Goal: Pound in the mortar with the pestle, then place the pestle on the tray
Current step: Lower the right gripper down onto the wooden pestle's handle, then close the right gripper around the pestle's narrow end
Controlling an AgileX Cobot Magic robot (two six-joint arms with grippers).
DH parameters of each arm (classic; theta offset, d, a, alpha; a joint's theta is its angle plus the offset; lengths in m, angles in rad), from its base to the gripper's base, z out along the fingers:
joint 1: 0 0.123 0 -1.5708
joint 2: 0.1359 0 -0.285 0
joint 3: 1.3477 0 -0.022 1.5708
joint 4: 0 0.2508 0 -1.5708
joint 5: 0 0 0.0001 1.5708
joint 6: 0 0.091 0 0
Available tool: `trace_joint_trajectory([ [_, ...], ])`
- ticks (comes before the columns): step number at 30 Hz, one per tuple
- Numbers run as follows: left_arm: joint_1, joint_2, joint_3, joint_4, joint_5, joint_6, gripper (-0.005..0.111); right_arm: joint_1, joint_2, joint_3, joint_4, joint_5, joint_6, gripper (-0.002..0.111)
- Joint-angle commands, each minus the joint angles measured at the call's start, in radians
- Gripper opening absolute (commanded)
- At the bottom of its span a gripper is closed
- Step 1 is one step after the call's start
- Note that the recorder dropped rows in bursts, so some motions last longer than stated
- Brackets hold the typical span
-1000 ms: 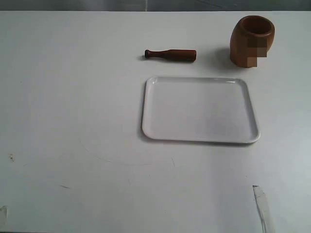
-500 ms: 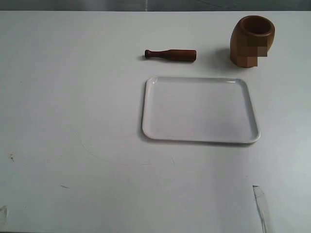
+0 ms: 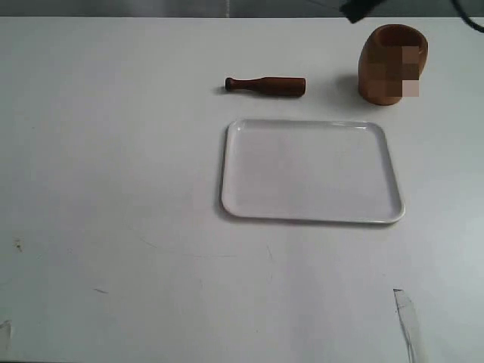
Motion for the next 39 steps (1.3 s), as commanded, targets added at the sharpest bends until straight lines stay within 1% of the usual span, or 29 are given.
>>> trace_joint_trajectory([
  [1, -0.008, -0.001, 0.001, -0.007, -0.003, -0.008, 0.000, 0.043, 0.182, -0.206, -0.039, 0.039, -0.004, 0.000],
  [8, -0.008, -0.001, 0.001, -0.007, -0.003, -0.008, 0.000, 0.044, 0.481, -0.487, -0.039, 0.066, -0.008, 0.000],
  [13, -0.008, -0.001, 0.001, -0.007, -0.003, -0.008, 0.000, 0.052, 0.662, -0.649, -0.032, 0.142, -0.086, 0.000],
  [17, -0.008, -0.001, 0.001, -0.007, -0.003, -0.008, 0.000, 0.058, 0.774, -0.715, -0.044, 0.143, -0.086, 0.000],
  [21, -0.008, -0.001, 0.001, -0.007, -0.003, -0.008, 0.000, 0.067, 0.811, -0.725, -0.050, 0.141, -0.142, 0.000],
  [23, -0.008, -0.001, 0.001, -0.007, -0.003, -0.008, 0.000, 0.074, 0.815, -0.725, -0.037, 0.145, -0.186, 0.005],
  [24, -0.008, -0.001, 0.001, -0.007, -0.003, -0.008, 0.000, 0.078, 0.815, -0.725, -0.027, 0.145, -0.204, 0.009],
  [26, -0.008, -0.001, 0.001, -0.007, -0.003, -0.008, 0.000, 0.080, 0.815, -0.725, 0.011, 0.145, -0.246, 0.021],
  [28, -0.008, -0.001, 0.001, -0.007, -0.003, -0.008, 0.000, 0.081, 0.815, -0.725, 0.089, 0.145, -0.288, 0.035],
  [31, -0.008, -0.001, 0.001, -0.007, -0.003, -0.008, 0.000, 0.081, 0.815, -0.725, 0.173, 0.145, -0.290, 0.051],
  [33, -0.008, -0.001, 0.001, -0.007, -0.003, -0.008, 0.000, 0.081, 0.818, -0.725, 0.167, 0.152, -0.295, 0.054],
  [36, -0.008, -0.001, 0.001, -0.007, -0.003, -0.008, 0.000, 0.081, 0.833, -0.725, 0.119, 0.149, -0.295, 0.054],
  [39, -0.008, -0.001, 0.001, -0.007, -0.003, -0.008, 0.000, 0.081, 0.863, -0.725, 0.117, 0.127, -0.295, 0.054],
])
